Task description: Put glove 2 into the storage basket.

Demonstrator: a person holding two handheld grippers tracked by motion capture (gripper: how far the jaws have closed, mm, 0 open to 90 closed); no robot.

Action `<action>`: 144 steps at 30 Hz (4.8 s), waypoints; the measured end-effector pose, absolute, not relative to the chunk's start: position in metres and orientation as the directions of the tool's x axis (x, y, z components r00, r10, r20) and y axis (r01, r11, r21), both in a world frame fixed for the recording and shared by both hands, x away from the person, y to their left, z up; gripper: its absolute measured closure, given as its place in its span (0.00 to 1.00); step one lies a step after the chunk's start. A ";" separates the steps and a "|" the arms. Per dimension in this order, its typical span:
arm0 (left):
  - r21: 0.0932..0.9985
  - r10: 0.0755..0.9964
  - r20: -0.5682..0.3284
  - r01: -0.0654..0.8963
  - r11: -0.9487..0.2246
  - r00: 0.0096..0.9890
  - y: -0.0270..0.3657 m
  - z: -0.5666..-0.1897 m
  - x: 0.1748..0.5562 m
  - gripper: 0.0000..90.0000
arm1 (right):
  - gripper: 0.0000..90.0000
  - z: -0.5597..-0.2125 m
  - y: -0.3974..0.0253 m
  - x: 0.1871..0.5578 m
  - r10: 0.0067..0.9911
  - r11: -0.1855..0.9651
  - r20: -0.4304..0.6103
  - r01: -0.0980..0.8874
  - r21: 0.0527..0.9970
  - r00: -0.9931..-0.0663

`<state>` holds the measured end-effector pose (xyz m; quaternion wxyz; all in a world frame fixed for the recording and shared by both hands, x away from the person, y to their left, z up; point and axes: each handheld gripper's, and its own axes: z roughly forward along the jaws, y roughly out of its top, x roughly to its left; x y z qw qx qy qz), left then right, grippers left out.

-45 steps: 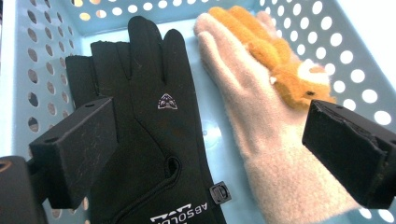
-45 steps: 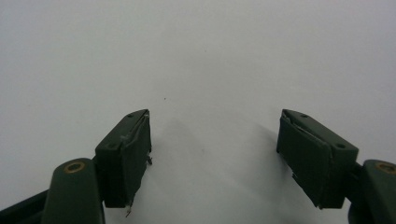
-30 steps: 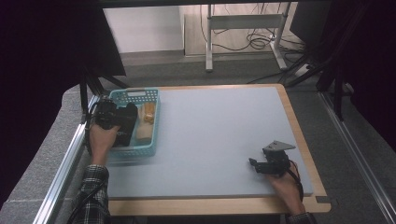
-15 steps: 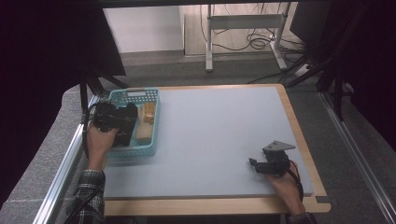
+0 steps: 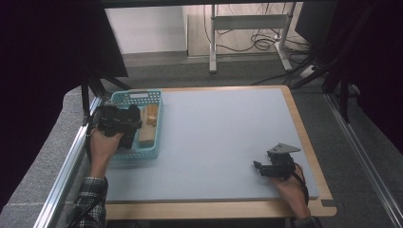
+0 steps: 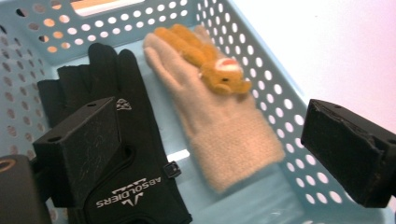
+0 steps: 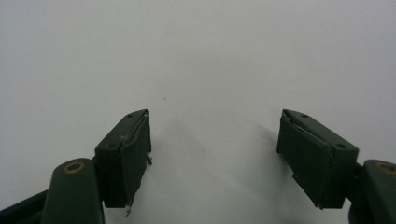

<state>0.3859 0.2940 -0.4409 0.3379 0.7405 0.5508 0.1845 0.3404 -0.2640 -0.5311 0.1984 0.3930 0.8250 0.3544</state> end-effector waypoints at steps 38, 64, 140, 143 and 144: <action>0.742 0.898 -0.079 0.627 -0.237 0.433 0.248 -0.430 0.346 0.05 | 0.28 -0.531 -0.264 0.341 0.788 0.441 -0.051 0.507 0.741 -0.613; 0.770 0.856 -0.083 0.578 -0.270 0.510 0.210 -0.426 0.330 0.04 | 0.28 -0.531 -0.264 0.341 0.790 0.439 -0.049 0.509 0.740 -0.611; 0.768 0.680 -0.064 0.471 -0.433 0.730 0.080 -0.500 0.297 0.00 | 0.27 -0.531 -0.264 0.341 0.790 0.439 -0.049 0.509 0.740 -0.611; 0.761 0.677 -0.061 0.473 -0.444 0.733 0.077 -0.505 0.297 0.00 | 0.27 -0.531 -0.264 0.341 0.790 0.440 -0.049 0.509 0.740 -0.611; 0.758 0.677 -0.058 0.474 -0.448 0.734 0.076 -0.507 0.297 0.00 | 0.27 -0.531 -0.264 0.341 0.791 0.439 -0.049 0.509 0.740 -0.610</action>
